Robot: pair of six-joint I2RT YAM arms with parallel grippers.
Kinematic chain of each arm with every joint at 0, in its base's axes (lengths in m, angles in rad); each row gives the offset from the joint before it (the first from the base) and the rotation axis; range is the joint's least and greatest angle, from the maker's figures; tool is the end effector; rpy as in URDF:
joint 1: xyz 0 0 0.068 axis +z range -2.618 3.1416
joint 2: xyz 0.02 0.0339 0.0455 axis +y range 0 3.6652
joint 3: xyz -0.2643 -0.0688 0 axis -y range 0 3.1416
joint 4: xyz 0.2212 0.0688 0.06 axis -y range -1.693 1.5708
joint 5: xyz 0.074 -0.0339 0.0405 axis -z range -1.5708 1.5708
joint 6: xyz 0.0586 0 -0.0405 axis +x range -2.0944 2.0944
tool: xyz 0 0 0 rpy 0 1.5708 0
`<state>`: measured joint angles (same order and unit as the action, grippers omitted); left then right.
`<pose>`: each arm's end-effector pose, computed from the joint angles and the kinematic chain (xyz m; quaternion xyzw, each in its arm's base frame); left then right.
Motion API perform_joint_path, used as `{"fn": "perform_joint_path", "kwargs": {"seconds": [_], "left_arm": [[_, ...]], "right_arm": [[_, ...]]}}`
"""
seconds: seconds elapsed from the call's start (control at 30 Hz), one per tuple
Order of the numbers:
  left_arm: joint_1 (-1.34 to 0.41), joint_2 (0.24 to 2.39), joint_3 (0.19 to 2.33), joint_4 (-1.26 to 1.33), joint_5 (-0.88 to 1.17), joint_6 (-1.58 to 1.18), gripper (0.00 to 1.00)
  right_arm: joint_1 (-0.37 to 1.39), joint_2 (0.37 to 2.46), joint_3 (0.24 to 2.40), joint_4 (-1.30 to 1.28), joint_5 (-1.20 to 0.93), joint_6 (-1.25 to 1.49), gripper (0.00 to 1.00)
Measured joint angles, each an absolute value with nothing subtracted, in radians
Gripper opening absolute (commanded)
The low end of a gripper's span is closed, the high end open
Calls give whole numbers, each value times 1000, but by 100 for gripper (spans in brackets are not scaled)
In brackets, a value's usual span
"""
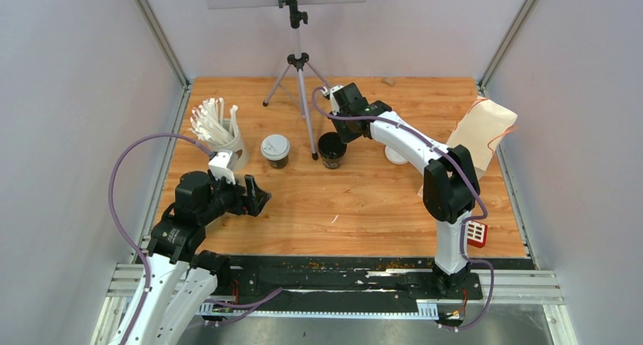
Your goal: Pack the takeout coffee
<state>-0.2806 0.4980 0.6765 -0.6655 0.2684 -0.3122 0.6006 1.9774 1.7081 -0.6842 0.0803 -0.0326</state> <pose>0.1016 -0.0454 0.2770 0.0556 0.8500 -0.2589 0.4554 0.3577 0.2393 0.2473 -0.2848 0.9085 0.0483 0.3021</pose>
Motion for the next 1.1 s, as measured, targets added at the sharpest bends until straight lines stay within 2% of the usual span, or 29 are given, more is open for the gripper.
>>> {"fn": "perform_joint_path", "kwargs": {"seconds": [0.63,0.77,0.93,1.1], "left_arm": [[-281,498,677,-669,268,-312,94],[-281,498,677,-669,271,-312,94],[-281,499,677,-669,276,-312,94],[-281,499,677,-669,279,-312,94]], "right_arm": [[590,1974,1713,-682,25,3,0],[588,1967,1716,-683,25,11,10],[585,1962,1716,-677,25,6,0],[582,1962,1717,-677,25,-3,1]]}}
